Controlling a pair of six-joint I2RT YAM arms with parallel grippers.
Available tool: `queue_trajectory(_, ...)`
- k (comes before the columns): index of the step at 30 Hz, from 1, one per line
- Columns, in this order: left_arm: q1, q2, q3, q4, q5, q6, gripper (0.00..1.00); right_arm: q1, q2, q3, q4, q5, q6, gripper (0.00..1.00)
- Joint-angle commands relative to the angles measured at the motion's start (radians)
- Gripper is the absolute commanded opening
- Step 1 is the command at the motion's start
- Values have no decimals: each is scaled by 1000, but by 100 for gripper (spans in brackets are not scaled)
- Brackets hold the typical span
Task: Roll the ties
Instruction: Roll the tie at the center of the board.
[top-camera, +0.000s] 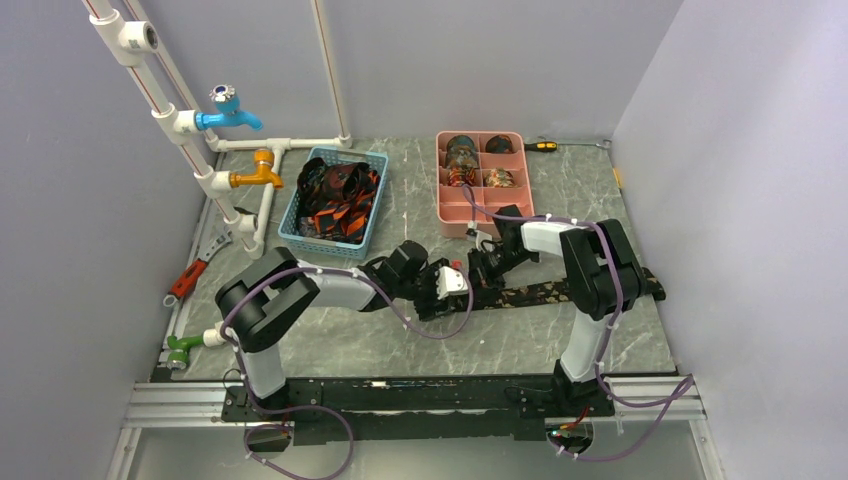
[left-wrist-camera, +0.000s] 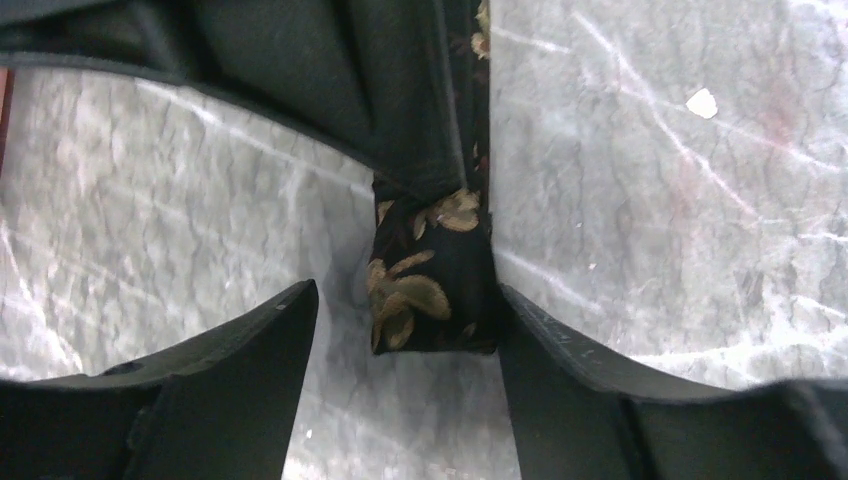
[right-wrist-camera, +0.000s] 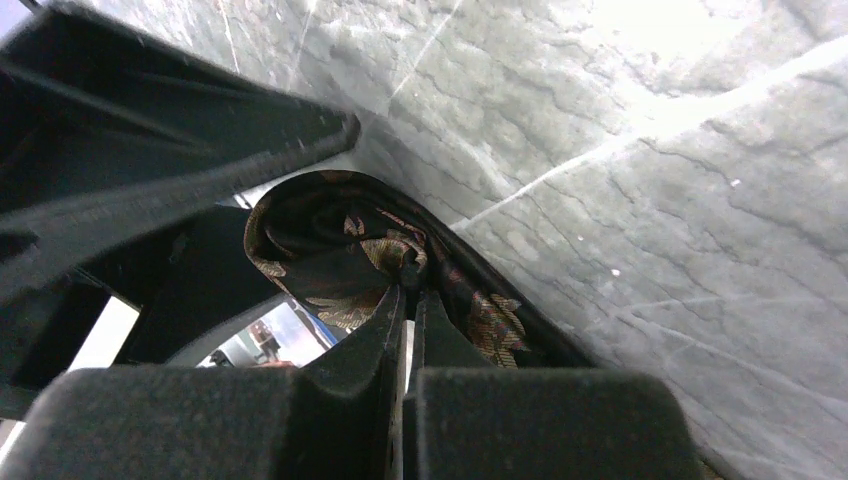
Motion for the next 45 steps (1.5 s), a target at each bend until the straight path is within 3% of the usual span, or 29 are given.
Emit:
queue_trajectory(1,14,-17,-52,-118,-37,-6,75,20,33,-1,62,113,-2,0)
queue_trajectory(4,-3,1,-2,-118,-28,-36,82,22,20,-7,76,111,7,0)
queue_trajectory(12,-43,82,101,-121,-45,-102,79,22,-38,-24,86,88,28,0)
queue_trajectory(17,-36,91,79,-185,-103,-58,47,18,-88,-21,52,54,31,0)
queue_trajectory(21,-21,58,5,-192,-135,-19,34,23,-90,-31,66,55,46,0)
queue_trajectory(24,-15,51,-11,-208,-143,-15,33,30,-47,-29,85,70,49,0)
queue_trajectory(26,-9,48,-18,-207,-144,-17,37,32,-17,-23,93,91,45,0)
queue_trajectory(29,1,24,-29,-189,-124,-26,65,32,24,-18,113,120,50,0)
queue_trajectory(31,22,-27,-81,-142,-75,-32,74,34,45,-13,119,131,53,0)
queue_trajectory(38,89,-136,-176,-45,13,-1,75,33,65,-17,116,160,43,0)
queue_trajectory(42,86,-106,-130,-14,37,-30,77,32,67,-18,118,164,42,0)
queue_trajectory(45,80,-72,-92,23,52,-55,83,33,70,-13,114,163,39,0)
